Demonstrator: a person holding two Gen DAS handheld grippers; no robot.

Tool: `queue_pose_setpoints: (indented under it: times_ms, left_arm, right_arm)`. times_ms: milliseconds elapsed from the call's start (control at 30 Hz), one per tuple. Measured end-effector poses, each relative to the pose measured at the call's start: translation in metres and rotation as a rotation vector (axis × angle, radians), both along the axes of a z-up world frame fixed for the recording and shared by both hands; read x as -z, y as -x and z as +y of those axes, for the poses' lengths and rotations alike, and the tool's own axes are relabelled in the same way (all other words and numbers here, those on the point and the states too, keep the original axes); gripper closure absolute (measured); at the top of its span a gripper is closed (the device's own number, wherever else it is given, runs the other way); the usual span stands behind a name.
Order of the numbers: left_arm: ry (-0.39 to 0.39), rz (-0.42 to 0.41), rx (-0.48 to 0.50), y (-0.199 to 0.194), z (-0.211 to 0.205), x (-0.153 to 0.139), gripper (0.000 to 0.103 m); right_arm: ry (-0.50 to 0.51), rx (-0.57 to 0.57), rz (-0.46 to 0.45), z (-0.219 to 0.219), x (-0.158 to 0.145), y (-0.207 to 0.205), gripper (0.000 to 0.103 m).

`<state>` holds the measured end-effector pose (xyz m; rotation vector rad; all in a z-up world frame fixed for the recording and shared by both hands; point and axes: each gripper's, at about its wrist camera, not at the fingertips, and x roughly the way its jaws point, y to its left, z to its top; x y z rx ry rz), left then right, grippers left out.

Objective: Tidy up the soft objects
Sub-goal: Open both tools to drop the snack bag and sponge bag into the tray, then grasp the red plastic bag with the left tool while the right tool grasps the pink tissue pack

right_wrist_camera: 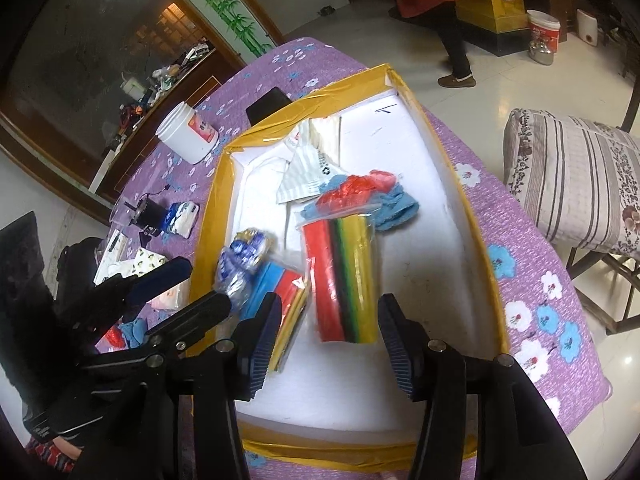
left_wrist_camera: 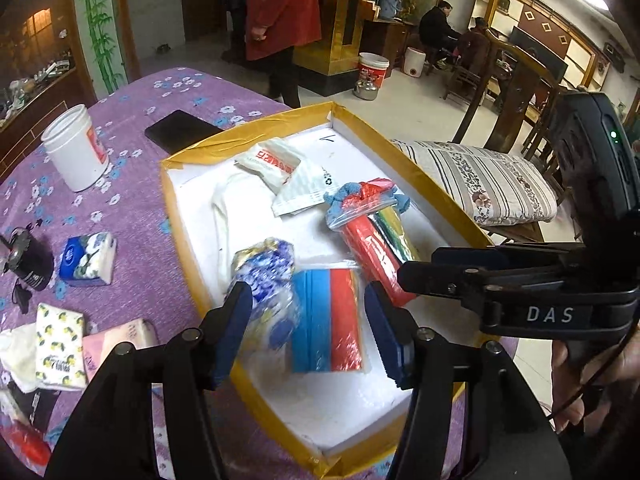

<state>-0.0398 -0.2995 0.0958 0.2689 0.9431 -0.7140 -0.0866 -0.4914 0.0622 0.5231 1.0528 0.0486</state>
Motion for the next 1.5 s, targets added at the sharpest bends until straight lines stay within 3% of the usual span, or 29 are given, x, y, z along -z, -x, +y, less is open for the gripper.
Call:
queue_pose_setpoints:
  times_ms: [333,667,1267,1500]
  left_arm:
    - [0.03,-0.016,-0.072,0.01,0.046,-0.011,0.046]
    - [0.074,-0.013,-0.24,0.016,0.125,-0.014,0.046]
    - [0.088,0.028,-0.69,0.033,0.334,0.02,0.046]
    - [0.067,0.079,-0.699,0.001,0.359,0.048,0.046]
  right_arm:
    - [0.01,-0.056,-0.013,0.034,-0.008,-0.003,0.05]
    - [0.037,-0.21,-0.045,0.099,-0.019,-0.01,0.045]
    - [0.011,-0.426,-0.036,0.216,-0.01,-0.016,0.04]
    - [0.011,-0.419,-0.018,0.229,-0.004,-0.008,0.04]
